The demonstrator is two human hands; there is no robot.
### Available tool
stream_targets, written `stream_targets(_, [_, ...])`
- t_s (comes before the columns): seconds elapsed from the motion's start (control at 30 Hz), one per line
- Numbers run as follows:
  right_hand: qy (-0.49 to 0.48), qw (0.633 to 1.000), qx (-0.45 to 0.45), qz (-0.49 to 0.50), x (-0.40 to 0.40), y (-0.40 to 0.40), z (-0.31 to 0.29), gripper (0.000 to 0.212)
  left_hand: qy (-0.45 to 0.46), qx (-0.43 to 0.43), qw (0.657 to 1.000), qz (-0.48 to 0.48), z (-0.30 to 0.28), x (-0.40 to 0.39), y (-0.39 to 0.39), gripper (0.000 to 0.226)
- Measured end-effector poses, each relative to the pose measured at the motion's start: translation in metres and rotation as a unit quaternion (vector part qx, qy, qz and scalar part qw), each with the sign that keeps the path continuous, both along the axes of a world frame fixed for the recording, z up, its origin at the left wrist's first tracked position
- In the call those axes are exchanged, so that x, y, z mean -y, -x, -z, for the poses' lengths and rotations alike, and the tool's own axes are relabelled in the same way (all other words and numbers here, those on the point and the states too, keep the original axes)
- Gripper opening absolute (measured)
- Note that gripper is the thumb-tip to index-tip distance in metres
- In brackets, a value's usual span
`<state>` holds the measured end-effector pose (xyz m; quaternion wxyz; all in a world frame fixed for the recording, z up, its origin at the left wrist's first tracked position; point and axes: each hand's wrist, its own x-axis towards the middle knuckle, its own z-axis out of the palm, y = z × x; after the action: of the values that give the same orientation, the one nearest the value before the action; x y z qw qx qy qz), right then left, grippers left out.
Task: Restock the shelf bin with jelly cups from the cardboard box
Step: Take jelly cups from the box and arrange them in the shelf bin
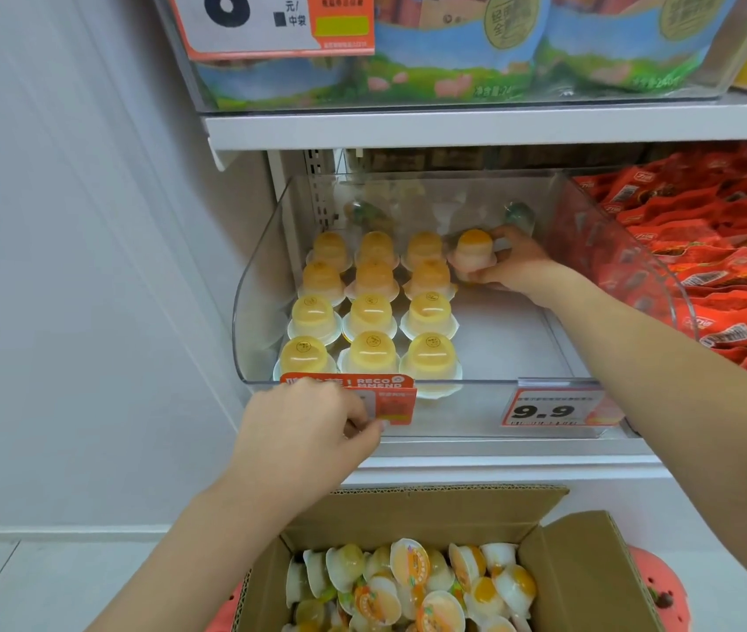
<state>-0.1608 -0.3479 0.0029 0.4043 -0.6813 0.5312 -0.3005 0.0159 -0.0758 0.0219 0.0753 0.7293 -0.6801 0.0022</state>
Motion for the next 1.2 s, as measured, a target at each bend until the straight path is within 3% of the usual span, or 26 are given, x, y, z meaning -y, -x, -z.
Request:
stream_targets(0.3, [0.03, 0.996, -0.081, 0.004, 0.002, -0.003, -0.004, 0.07, -0.008, -0.018, 1.0, 0.022, -0.001, -0.004, -0.003, 0.033])
stream_targets(0.4, [0.131, 0.983, -0.117, 0.06, -0.021, 0.0, -0.027, 0.062, -0.02, -0.033, 0.999, 0.027, 0.001, -0.007, -0.004, 0.032])
stream_targets(0.5, [0.252, 0.965, -0.036, 0.066, -0.069, 0.016, -0.044, 0.041, -0.082, -0.016, 0.995, 0.055, 0.009, -0.014, -0.003, 0.037])
stream_targets(0.6, [0.359, 0.933, -0.023, 0.017, -0.148, 0.041, -0.044, 0.029, -0.158, 0.044, 0.982, 0.097, 0.025, -0.02, 0.006, 0.036])
stream_targets(0.7, [0.424, 0.902, -0.049, -0.072, -0.219, 0.063, -0.012, 0.016, -0.202, 0.035, 0.972, 0.115, 0.052, -0.024, 0.017, 0.03])
stream_targets(0.77, [0.388, 0.902, -0.105, -0.155, -0.247, 0.078, 0.033, 0.014, -0.243, 0.009, 0.963, 0.112, 0.084, -0.029, 0.022, 0.028])
stream_targets(0.83, [0.288, 0.9, -0.224, -0.239, -0.263, 0.09, 0.087, 0.021, -0.301, 0.013, 0.949, 0.097, 0.125, -0.036, 0.028, 0.029])
stream_targets(0.97, [0.032, 0.835, -0.465, -0.292, -0.271, 0.102, 0.184, 0.052, -0.374, -0.007, 0.927, 0.036, 0.201, -0.048, 0.044, 0.028])
stream_targets(1.07, [0.015, 0.783, -0.558, -0.275, -0.255, 0.094, 0.21, 0.058, -0.363, -0.011, 0.932, 0.009, 0.243, -0.054, 0.048, 0.049])
stream_targets(1.2, [0.026, 0.73, -0.614, -0.298, -0.242, 0.086, 0.246, 0.052, -0.315, -0.103, 0.94, -0.077, 0.279, -0.053, 0.038, 0.059])
